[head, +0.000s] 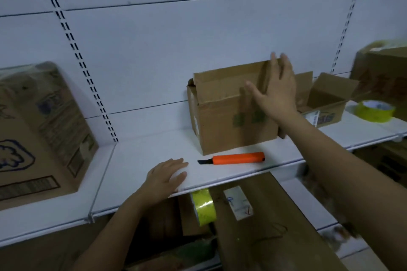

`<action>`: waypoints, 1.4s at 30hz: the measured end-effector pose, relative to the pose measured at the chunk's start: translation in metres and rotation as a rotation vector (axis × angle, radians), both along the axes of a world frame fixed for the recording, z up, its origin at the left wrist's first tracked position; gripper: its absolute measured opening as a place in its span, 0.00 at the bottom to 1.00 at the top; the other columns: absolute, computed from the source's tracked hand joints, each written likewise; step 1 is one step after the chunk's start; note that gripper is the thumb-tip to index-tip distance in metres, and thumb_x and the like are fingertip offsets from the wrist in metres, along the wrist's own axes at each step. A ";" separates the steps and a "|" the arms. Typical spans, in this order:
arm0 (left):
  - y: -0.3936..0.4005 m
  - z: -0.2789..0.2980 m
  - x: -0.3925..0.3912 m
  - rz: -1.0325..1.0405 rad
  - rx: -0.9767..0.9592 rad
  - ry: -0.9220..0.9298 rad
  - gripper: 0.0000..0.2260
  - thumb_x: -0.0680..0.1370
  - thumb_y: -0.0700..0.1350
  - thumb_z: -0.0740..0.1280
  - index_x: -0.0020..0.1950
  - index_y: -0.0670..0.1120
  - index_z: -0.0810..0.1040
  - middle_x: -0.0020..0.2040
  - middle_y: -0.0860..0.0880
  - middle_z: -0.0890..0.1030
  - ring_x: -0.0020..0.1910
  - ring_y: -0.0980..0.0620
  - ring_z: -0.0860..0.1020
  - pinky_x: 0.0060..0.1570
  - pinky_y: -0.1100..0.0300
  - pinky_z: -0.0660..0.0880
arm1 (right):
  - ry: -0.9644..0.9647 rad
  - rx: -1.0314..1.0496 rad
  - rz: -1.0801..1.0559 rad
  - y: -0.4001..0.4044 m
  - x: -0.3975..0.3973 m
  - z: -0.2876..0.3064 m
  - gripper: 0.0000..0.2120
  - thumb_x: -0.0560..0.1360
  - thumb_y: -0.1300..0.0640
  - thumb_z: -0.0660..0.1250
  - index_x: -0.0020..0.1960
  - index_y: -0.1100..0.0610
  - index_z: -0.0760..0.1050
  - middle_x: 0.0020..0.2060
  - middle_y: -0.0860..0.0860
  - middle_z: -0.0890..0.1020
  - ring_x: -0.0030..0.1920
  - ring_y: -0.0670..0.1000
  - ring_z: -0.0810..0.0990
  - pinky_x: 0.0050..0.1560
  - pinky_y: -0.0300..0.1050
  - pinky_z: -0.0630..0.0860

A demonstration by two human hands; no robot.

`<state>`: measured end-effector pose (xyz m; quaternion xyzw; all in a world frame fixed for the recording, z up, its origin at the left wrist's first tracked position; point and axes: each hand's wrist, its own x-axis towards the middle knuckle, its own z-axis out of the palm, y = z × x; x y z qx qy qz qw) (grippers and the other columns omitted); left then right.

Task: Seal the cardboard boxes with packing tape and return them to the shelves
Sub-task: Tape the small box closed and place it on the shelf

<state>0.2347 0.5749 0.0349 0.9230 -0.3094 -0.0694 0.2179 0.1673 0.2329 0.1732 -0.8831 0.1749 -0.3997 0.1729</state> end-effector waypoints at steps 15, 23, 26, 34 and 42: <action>0.007 0.112 0.010 0.333 -1.011 0.290 0.40 0.77 0.62 0.66 0.81 0.59 0.46 0.80 0.49 0.57 0.77 0.47 0.62 0.73 0.45 0.65 | -0.060 0.669 0.364 0.064 0.040 -0.013 0.18 0.78 0.40 0.65 0.57 0.54 0.72 0.47 0.46 0.79 0.51 0.51 0.80 0.52 0.51 0.78; 0.088 0.162 0.037 0.454 -0.843 -0.090 0.14 0.83 0.49 0.64 0.69 0.55 0.75 0.68 0.53 0.73 0.69 0.51 0.70 0.64 0.57 0.71 | -0.071 0.631 0.601 0.153 0.054 -0.017 0.33 0.75 0.50 0.73 0.74 0.46 0.59 0.71 0.46 0.65 0.63 0.44 0.73 0.58 0.35 0.72; 0.108 0.156 0.052 0.500 -0.579 -0.171 0.08 0.82 0.47 0.64 0.58 0.52 0.81 0.69 0.49 0.73 0.72 0.48 0.68 0.62 0.58 0.67 | 0.036 0.362 0.658 0.171 0.059 -0.015 0.32 0.80 0.52 0.65 0.79 0.43 0.53 0.74 0.40 0.56 0.63 0.25 0.61 0.61 0.27 0.65; 0.095 0.156 0.057 0.253 0.054 -0.637 0.28 0.79 0.62 0.47 0.60 0.49 0.82 0.59 0.48 0.82 0.61 0.46 0.78 0.64 0.53 0.70 | 0.229 0.120 0.438 0.180 0.084 -0.011 0.21 0.83 0.45 0.49 0.69 0.41 0.74 0.75 0.37 0.66 0.71 0.47 0.69 0.63 0.48 0.71; 0.084 0.155 0.064 0.221 0.218 -0.632 0.33 0.77 0.72 0.50 0.71 0.53 0.75 0.67 0.50 0.77 0.66 0.47 0.74 0.60 0.53 0.71 | 0.218 0.201 0.548 0.179 0.089 -0.013 0.22 0.84 0.42 0.50 0.71 0.45 0.73 0.76 0.44 0.66 0.75 0.45 0.64 0.68 0.35 0.57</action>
